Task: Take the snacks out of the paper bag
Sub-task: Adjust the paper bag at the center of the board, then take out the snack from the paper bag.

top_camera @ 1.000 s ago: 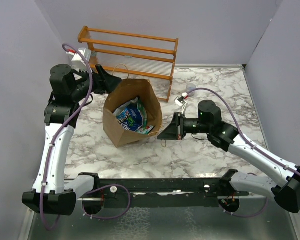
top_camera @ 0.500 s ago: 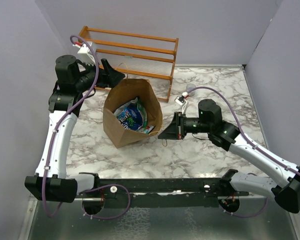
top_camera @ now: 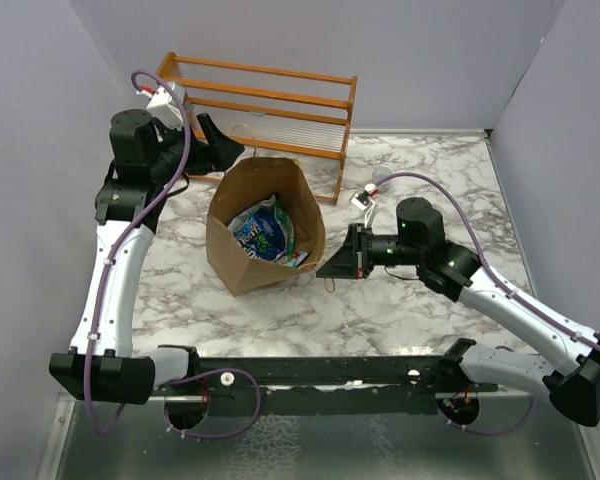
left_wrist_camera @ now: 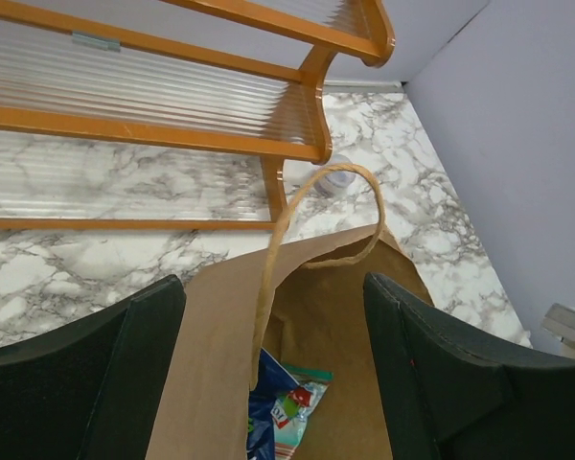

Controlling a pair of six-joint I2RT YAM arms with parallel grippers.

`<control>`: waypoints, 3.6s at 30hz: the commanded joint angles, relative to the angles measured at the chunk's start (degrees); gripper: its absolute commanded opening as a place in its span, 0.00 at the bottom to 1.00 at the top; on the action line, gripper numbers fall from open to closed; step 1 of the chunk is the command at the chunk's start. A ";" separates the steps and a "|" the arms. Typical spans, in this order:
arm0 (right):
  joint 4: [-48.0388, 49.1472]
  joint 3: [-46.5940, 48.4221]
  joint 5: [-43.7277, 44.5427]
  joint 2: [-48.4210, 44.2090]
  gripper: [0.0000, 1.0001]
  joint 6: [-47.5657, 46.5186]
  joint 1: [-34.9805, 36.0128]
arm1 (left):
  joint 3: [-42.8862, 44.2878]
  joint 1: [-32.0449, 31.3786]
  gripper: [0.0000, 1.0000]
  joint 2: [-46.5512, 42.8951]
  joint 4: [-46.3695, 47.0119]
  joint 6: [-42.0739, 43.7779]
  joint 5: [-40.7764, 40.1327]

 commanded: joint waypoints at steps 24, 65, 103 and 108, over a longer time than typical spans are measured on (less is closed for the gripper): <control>-0.80 1.50 2.34 -2.90 0.01 -0.89 0.30 | -6.68 0.40 0.41 1.62 21.11 -14.66 23.54; -16.18 15.65 11.90 18.13 0.10 -19.12 -0.31 | 0.90 0.47 0.00 -3.73 13.28 -2.59 4.91; 6.73 14.17 30.19 18.63 0.43 -17.57 11.89 | -22.70 0.34 0.00 -19.45 24.15 -9.22 22.34; 9.97 12.69 34.22 24.79 0.40 -6.86 11.95 | -22.04 0.30 0.00 -19.43 23.19 -9.55 22.53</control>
